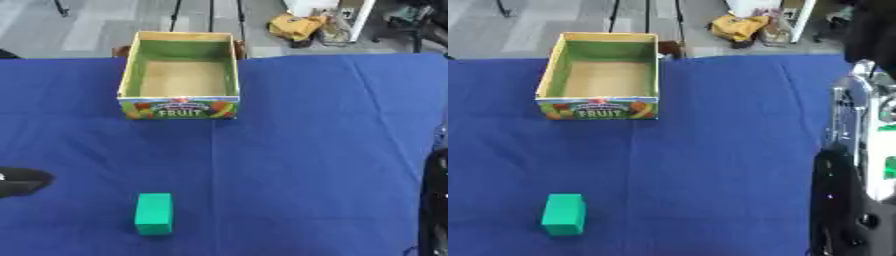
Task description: Pick up objects on the table and place them in the box.
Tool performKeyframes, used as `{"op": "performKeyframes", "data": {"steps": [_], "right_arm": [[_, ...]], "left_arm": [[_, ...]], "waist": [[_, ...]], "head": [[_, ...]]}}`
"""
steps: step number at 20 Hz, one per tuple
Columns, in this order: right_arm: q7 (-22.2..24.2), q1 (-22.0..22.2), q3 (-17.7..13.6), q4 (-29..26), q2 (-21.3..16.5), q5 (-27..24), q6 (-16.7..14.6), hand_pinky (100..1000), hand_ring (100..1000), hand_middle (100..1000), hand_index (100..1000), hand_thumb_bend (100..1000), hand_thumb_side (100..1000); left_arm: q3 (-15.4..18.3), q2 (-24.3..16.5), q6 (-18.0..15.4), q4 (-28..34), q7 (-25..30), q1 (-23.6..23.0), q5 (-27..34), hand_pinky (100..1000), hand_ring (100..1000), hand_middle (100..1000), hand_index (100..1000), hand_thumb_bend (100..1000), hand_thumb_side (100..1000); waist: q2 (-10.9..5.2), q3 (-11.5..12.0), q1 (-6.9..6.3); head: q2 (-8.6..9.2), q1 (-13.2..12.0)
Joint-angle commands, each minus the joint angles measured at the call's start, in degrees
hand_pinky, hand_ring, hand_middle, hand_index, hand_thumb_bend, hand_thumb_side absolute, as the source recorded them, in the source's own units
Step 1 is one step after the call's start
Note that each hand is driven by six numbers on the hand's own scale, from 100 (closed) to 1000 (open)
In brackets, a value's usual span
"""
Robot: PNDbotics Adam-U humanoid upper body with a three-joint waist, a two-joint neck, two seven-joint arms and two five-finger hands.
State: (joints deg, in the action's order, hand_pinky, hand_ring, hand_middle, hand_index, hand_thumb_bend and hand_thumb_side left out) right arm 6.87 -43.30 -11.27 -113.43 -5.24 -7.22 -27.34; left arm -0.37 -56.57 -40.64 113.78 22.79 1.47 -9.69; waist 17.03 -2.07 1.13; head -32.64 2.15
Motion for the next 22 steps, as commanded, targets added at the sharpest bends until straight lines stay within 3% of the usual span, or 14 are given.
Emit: {"op": "performKeyframes", "data": {"steps": [1, 9, 22], "right_arm": [[0.24, -0.57, 0.0, -1.16, -0.69, -0.72, 0.01, 764, 820, 607, 829, 100, 894], [0.6, -0.48, 0.09, -1.16, -0.34, -0.98, 0.15, 765, 822, 605, 830, 100, 891], [1.33, -0.24, 0.1, -1.16, -0.25, -1.42, 0.37, 766, 825, 601, 832, 100, 887]], "left_arm": [[-0.53, -2.16, -11.33, 0.81, 11.49, 1.13, -1.83, 800, 868, 914, 1000, 100, 1000], [-1.93, -0.27, -11.14, 0.81, 11.28, 3.39, -2.79, 822, 902, 965, 1000, 100, 1000], [-3.97, 1.43, -5.85, 0.81, 14.39, 10.27, 1.29, 837, 931, 999, 1000, 100, 1000]], "waist": [[-0.82, -0.12, -0.24], [-0.8, -0.33, -0.23], [-0.7, -0.7, -0.42]], "head": [[0.53, -0.41], [0.8, -0.71], [0.69, -1.28]]}}
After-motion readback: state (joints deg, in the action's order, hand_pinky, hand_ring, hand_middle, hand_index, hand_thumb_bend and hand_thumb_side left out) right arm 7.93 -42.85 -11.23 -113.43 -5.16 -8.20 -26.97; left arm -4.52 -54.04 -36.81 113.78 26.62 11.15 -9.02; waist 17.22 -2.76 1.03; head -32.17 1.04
